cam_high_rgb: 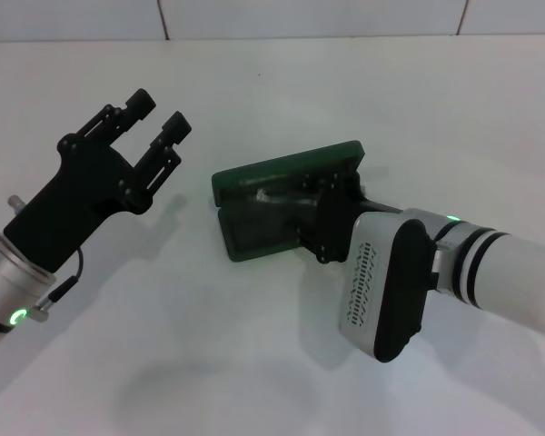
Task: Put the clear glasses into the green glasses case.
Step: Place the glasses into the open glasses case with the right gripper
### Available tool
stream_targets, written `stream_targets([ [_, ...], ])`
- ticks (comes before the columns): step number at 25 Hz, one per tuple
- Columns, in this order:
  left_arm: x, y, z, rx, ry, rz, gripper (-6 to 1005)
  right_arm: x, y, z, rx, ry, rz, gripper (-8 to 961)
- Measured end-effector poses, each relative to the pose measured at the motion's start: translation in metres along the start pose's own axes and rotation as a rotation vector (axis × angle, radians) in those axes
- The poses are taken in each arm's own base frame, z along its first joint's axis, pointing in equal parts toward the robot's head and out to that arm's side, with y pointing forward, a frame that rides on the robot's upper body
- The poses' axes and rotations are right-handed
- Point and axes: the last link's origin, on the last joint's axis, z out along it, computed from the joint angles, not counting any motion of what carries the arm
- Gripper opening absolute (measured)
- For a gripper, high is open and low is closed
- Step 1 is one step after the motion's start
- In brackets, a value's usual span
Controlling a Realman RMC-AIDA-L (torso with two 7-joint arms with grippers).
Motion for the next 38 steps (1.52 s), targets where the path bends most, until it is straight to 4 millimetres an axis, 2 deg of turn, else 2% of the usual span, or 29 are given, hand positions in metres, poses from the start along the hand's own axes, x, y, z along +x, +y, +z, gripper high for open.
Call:
stream_targets([
  [2, 0.0, 0.0, 0.0, 0.0, -0.002, -0.001, 539, -0.003, 0.0, -0.002, -0.016, -0.016, 0.014, 296],
  [8, 0.0, 0.001, 0.002, -0.013, -0.003, -0.001, 539, -0.001, 0.002, -0.004, -0.045, -0.022, 0.029, 495],
  [13, 0.0, 0.001, 0.005, -0.018, -0.002, -0.018, 539, 0.002, 0.004, -0.003, -0.065, -0.016, 0.031, 495],
  [18, -0.001, -0.001, 0.008, -0.015, -0.014, -0.021, 540, 0.001, 0.007, -0.006, -0.156, -0.05, 0.082, 494],
  [29, -0.001, -0.001, 0.009, -0.013, -0.016, -0.02, 540, 0.023, -0.033, -0.024, -0.255, -0.065, 0.362, 491],
  [34, -0.002, -0.003, 0.011, -0.009, -0.026, -0.017, 541, 0.029, -0.036, -0.027, -0.283, -0.054, 0.398, 491],
  [38, -0.003, -0.004, 0.012, -0.007, -0.033, -0.015, 541, 0.027, -0.033, -0.03, -0.309, -0.066, 0.398, 492],
])
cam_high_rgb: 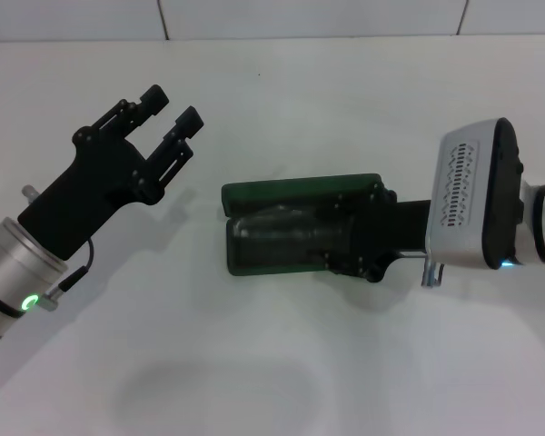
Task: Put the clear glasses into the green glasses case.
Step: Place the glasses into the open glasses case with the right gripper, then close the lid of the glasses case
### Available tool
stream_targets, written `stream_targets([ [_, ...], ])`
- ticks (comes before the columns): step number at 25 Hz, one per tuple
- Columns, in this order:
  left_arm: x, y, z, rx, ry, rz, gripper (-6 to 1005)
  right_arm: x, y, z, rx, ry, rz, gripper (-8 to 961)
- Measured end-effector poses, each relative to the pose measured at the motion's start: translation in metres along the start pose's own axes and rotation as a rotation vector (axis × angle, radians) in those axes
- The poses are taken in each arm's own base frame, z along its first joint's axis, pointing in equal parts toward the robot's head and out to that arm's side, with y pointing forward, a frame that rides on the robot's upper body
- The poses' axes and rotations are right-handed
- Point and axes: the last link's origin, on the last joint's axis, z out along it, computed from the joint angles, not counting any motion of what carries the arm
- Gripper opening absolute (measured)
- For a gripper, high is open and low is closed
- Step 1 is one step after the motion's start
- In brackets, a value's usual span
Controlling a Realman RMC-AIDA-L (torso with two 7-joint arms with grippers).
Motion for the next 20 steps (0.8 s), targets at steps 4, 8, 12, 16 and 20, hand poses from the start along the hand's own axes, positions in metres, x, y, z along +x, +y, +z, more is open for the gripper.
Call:
stream_targets([
  [4, 0.0, 0.0, 0.001, -0.001, 0.0, 0.001, 541, -0.006, 0.003, -0.004, -0.027, -0.02, -0.008, 492],
  [8, 0.0, -0.001, 0.0, -0.001, 0.0, 0.002, 541, -0.01, 0.002, -0.009, -0.014, -0.036, -0.017, 492],
  [12, 0.001, -0.001, 0.0, -0.001, 0.0, 0.002, 542, -0.011, 0.0, -0.019, -0.015, -0.042, -0.021, 492],
  [16, 0.0, -0.001, 0.0, 0.001, -0.001, 0.005, 542, -0.01, -0.005, -0.028, -0.024, -0.052, -0.007, 493],
  [20, 0.0, -0.001, -0.002, 0.005, -0.001, 0.007, 542, -0.009, -0.007, -0.034, -0.033, -0.068, 0.015, 493],
])
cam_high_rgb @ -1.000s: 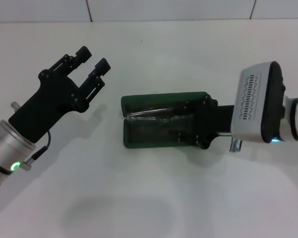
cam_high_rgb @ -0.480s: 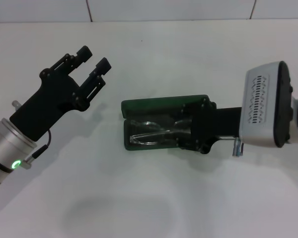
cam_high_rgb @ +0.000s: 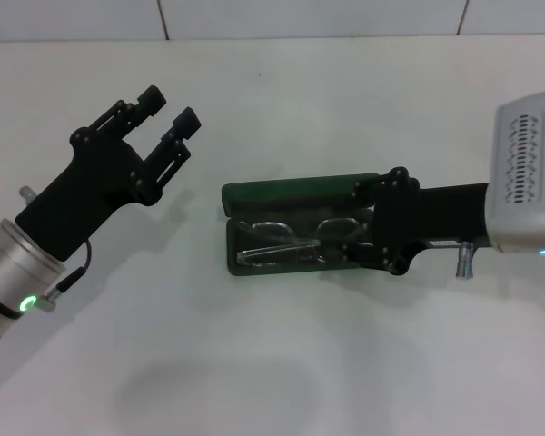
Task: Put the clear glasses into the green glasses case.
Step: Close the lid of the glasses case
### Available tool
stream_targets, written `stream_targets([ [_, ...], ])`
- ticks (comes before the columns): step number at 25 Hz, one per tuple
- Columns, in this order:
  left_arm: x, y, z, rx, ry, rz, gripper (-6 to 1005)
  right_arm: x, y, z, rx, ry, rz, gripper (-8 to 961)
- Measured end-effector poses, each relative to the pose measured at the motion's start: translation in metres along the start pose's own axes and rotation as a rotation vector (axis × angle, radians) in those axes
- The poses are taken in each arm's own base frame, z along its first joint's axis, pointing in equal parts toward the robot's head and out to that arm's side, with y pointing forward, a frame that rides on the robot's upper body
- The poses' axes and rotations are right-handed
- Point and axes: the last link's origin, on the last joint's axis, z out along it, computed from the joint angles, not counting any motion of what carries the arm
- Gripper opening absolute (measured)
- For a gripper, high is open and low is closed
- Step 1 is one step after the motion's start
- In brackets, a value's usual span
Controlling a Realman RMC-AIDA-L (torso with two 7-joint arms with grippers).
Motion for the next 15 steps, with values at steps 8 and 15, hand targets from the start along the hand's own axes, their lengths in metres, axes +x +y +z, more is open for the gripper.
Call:
stream_targets([
  [8, 0.0, 0.001, 0.001, -0.002, 0.002, 0.0, 543, 0.001, 0.009, -0.006, -0.071, -0.086, 0.009, 491],
  [15, 0.0, -0.001, 0.002, 0.007, 0.0, 0.0, 543, 0.027, -0.004, -0.057, -0.036, -0.262, 0.141, 493],
])
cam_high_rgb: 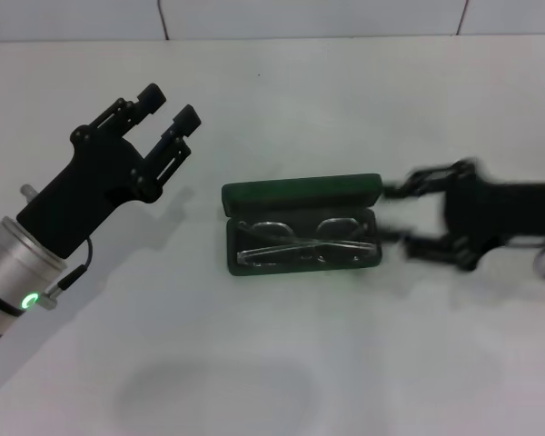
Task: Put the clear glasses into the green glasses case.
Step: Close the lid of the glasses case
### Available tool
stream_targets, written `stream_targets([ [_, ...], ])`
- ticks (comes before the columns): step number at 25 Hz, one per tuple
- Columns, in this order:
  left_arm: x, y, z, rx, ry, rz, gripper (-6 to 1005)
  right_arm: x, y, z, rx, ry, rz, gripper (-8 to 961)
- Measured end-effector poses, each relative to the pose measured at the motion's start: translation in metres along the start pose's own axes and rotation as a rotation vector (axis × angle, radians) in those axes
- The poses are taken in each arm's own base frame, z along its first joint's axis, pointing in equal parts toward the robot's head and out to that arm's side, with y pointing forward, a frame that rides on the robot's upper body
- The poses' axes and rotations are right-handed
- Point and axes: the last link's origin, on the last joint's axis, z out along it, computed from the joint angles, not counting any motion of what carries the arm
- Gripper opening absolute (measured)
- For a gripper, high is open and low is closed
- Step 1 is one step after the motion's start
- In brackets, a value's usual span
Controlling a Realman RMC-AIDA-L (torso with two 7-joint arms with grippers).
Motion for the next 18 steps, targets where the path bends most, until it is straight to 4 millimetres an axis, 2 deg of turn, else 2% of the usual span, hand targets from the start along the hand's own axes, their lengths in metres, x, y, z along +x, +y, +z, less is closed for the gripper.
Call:
stream_targets([
  [3, -0.003, -0.001, 0.002, 0.012, -0.019, -0.001, 543, 0.009, -0.012, -0.035, 0.137, -0.183, 0.065, 492],
  [6, -0.007, 0.001, 0.008, -0.01, -0.05, 0.006, 543, 0.02, -0.017, -0.058, 0.276, -0.315, 0.098, 491],
  [12, -0.014, -0.005, 0.018, 0.016, -0.107, -0.01, 544, 0.037, -0.026, -0.067, 0.444, -0.372, 0.151, 488],
  [18, -0.018, -0.015, 0.061, -0.063, -0.283, -0.13, 555, 0.045, -0.03, -0.062, 0.492, -0.356, 0.172, 501],
])
